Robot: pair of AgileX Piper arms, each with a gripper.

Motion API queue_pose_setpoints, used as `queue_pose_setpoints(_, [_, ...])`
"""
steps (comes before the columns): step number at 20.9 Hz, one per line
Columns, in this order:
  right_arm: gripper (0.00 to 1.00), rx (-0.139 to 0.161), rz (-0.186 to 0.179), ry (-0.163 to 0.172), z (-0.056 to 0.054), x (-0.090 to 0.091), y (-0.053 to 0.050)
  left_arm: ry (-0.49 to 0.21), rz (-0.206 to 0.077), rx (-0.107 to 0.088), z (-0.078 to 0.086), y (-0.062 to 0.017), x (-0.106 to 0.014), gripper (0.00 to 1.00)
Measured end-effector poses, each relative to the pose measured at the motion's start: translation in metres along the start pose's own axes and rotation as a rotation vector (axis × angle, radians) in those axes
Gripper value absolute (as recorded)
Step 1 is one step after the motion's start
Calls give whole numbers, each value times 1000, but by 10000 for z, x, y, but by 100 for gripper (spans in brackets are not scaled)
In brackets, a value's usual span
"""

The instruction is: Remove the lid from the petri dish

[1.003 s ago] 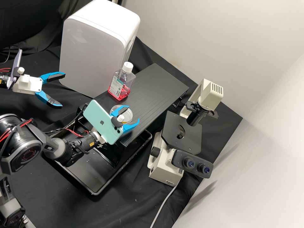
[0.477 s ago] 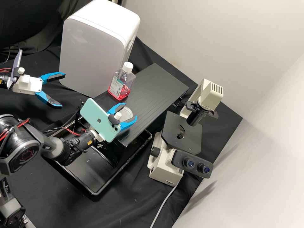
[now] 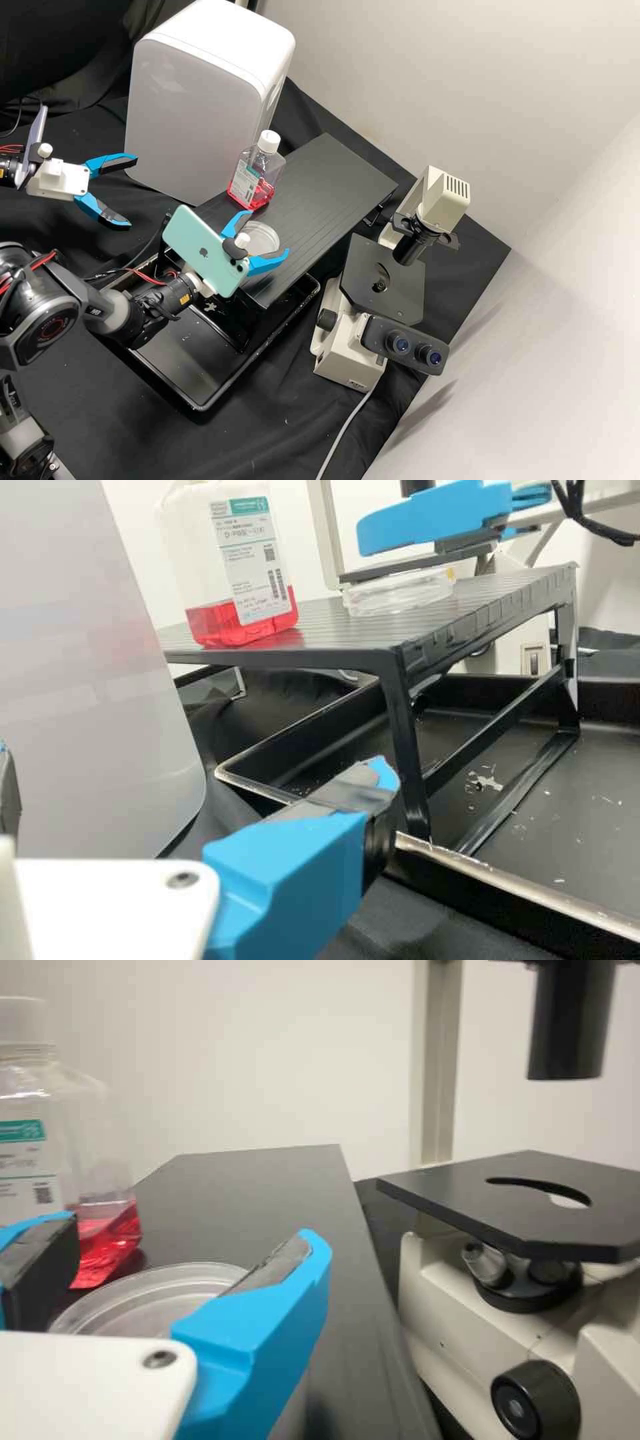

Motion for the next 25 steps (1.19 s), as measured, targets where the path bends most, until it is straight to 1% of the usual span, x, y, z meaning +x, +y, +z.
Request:
queue_pose_setpoints(3, [100, -37, -17, 13, -37, -10, -55, 0, 0, 0, 0, 0, 0, 100])
queue_pose_setpoints(5, [100, -47, -18, 16, -57, -12, -77, 0, 0, 0, 0, 0, 0, 100])
queue_pose_setpoints(7, [100, -69, -26, 20, -74, -12, -108, 0, 0, 0, 0, 0, 0, 100])
queue_pose_setpoints(8, [100, -76, -32, 20, -74, -10, -126, 0, 0, 0, 0, 0, 0, 100])
queue_pose_setpoints(11, [100, -86, -45, 20, -73, -7, -163, 0, 0, 0, 0, 0, 0, 100])
queue_pose_setpoints(14, [100, -96, -47, 17, -65, -4, -170, 0, 0, 0, 0, 0, 0, 100])
queue_pose_setpoints(17, [100, -100, -50, 10, -55, -1, -190, 0, 0, 0, 0, 0, 0, 100])
queue_pose_setpoints(21, [100, -96, -53, -2, -37, 4, -215, 0, 0, 0, 0, 0, 0, 100])
queue_pose_setpoints(25, [100, -114, -60, -6, -34, 8, -253, 0, 0, 0, 0, 0, 0, 100])
